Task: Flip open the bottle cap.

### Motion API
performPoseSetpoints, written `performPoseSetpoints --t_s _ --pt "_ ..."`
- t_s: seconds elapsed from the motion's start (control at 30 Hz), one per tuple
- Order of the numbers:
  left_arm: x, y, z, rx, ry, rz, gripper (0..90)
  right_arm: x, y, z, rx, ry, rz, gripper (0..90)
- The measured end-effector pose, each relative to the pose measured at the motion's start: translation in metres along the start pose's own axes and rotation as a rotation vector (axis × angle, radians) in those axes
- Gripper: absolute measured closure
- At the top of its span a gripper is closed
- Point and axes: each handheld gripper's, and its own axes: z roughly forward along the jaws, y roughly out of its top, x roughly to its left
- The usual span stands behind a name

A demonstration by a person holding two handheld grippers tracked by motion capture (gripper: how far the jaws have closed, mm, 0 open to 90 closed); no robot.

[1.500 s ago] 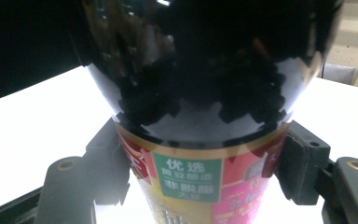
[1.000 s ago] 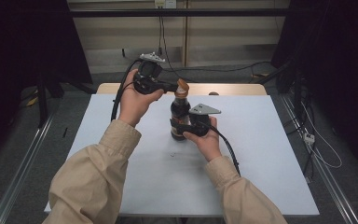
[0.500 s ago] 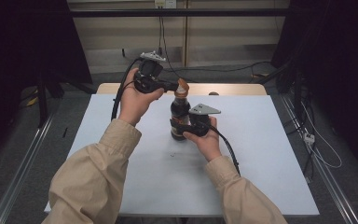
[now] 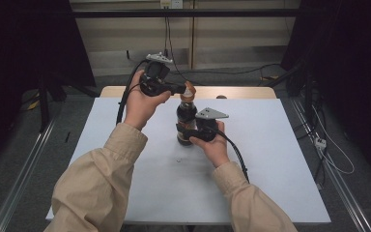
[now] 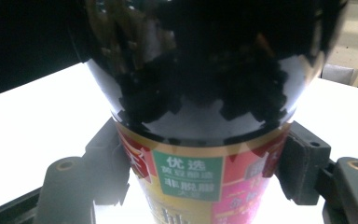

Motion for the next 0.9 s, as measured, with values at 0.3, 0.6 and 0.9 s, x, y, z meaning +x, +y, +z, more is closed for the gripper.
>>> performPoseSetpoints --t_s 0.3,0.6,0.9 --pt "0.0002 0.0001 -0.0004 0.002 0.002 0.002 90.0 0.0003 -0.0005 0.0003 -0.003 -0.002 -0.001 29.8" --pt "0.0002 0.0006 -0.0007 0.005 0.004 0.010 90.0 0.0004 -0.0009 0.0003 -0.003 -0.003 -0.003 29.8" --pt "0.0000 0.0010 -0.0004 -0.003 0.007 0.007 90.0 0.0004 -0.0013 0.0004 -0.005 -0.004 -0.002 29.8"
